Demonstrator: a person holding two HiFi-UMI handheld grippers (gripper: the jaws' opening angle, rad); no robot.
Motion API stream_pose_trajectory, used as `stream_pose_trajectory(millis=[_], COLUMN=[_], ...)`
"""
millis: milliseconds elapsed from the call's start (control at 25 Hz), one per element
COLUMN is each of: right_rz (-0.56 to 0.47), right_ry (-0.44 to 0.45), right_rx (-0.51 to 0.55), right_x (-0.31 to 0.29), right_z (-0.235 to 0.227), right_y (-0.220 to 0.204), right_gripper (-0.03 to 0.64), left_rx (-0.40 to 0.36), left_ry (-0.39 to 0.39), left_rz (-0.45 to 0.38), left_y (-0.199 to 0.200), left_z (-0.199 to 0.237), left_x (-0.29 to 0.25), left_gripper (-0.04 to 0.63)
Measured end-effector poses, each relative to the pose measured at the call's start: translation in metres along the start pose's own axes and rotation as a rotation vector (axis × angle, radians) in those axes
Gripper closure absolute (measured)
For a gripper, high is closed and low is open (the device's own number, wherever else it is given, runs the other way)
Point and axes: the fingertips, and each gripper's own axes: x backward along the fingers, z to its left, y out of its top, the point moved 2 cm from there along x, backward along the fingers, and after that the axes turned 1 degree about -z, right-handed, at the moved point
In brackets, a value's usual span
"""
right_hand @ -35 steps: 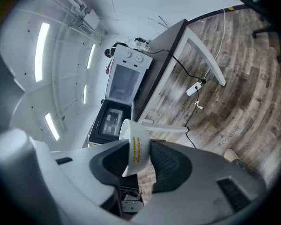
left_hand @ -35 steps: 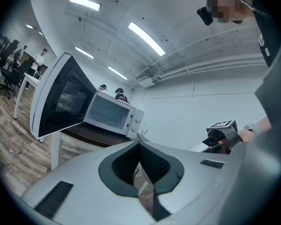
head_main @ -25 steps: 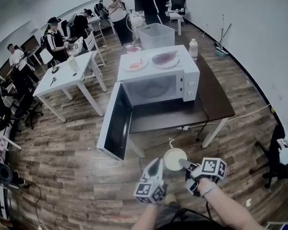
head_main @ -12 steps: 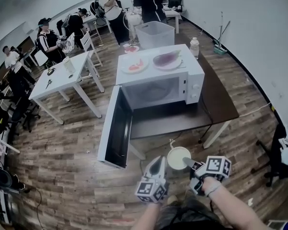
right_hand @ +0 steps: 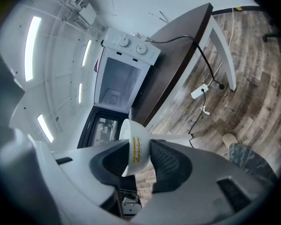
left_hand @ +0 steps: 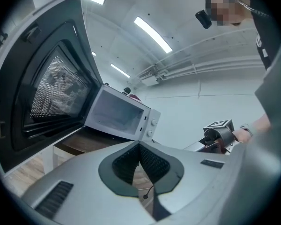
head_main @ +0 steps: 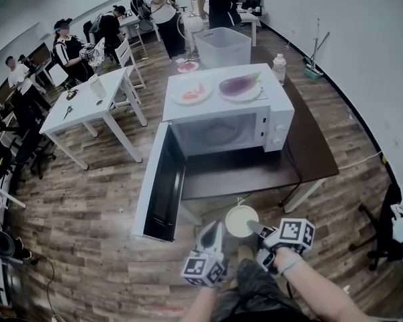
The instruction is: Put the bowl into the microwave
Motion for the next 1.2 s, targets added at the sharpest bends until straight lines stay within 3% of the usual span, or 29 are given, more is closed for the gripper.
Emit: stream_pose_trajectory(millis=[1200], right_rz=[0.014], right_ry=[0.002], right_rx=[-0.01], right_x=[-0.071], right_z=[-0.001], right_y=[0.083], right_gripper=[0.486], left_rx=[-0.005], left_ry=[0.027], left_rz=[0.025], left_y=[-0.002], left_z=[0.039], left_x=[-0.09], left_gripper=[0.595])
